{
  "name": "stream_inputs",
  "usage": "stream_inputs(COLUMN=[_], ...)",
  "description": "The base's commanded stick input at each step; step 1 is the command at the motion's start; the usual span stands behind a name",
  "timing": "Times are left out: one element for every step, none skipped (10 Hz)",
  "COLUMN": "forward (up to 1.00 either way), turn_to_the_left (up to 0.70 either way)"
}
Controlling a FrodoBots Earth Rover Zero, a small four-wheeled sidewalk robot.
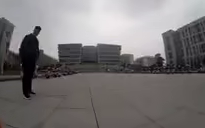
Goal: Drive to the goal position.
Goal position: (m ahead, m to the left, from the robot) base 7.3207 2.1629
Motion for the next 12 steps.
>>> stream_inputs(forward=[0.7, 0.7, 0.7, 0.7, 0.7, 0.7, 0.7, 0.7, 0.7, 0.7, 0.7, 0.7], turn_to_the_left=[-0.01, -0.01, -0.01, -0.01, -0.01, -0.01, -0.01, -0.01, -0.01, -0.01, -0.01, -0.01])
